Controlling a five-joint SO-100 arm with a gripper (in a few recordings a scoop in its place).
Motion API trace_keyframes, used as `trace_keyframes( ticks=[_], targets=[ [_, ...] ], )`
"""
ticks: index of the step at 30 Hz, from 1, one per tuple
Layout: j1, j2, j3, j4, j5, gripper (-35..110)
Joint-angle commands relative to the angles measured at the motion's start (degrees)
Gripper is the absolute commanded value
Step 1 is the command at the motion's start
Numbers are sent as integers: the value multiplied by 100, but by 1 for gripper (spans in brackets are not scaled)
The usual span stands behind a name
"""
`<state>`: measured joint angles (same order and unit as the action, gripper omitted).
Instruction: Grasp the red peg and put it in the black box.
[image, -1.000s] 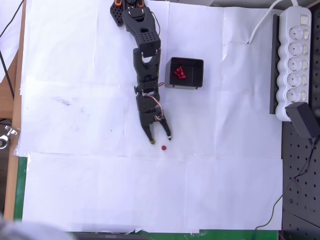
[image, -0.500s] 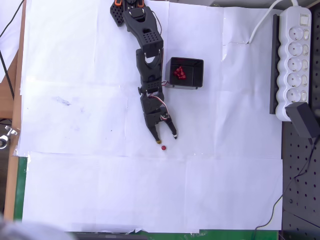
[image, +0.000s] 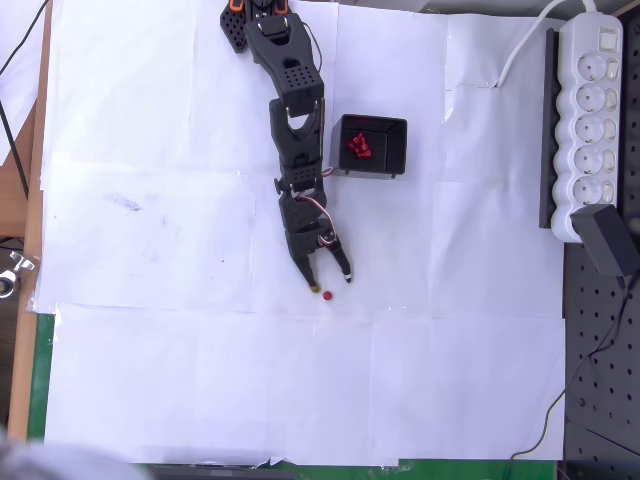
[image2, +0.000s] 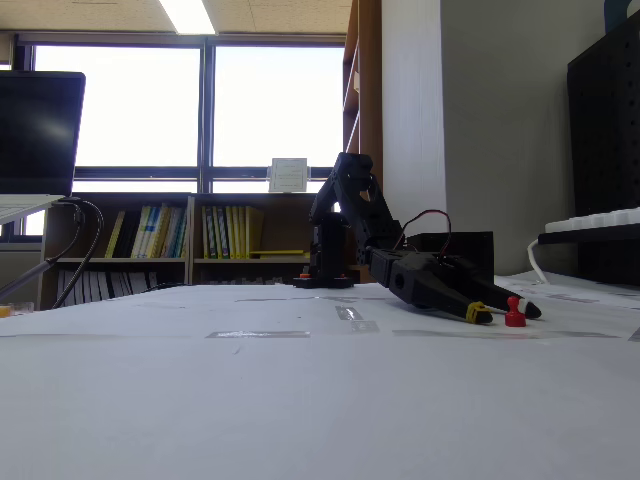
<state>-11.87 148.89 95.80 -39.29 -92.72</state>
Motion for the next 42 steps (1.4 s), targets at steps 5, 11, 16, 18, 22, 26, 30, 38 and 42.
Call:
trace_keyframes(
  ticks=[5, 11, 16, 18, 22, 26, 30, 38, 42],
  targets=[
    [264, 149, 826, 316, -97, 25],
    [211, 167, 809, 369, -62, 25],
    [70, 132, 782, 343, -18, 27],
    [35, 141, 817, 360, 9, 27],
    [-26, 299, 1028, 369, 35, 27],
    [-53, 510, 1292, 396, 18, 27],
    [-53, 598, 1389, 422, 9, 27],
    [-70, 650, 1371, 422, 9, 27],
    [-97, 624, 1318, 431, 35, 26]
  ],
)
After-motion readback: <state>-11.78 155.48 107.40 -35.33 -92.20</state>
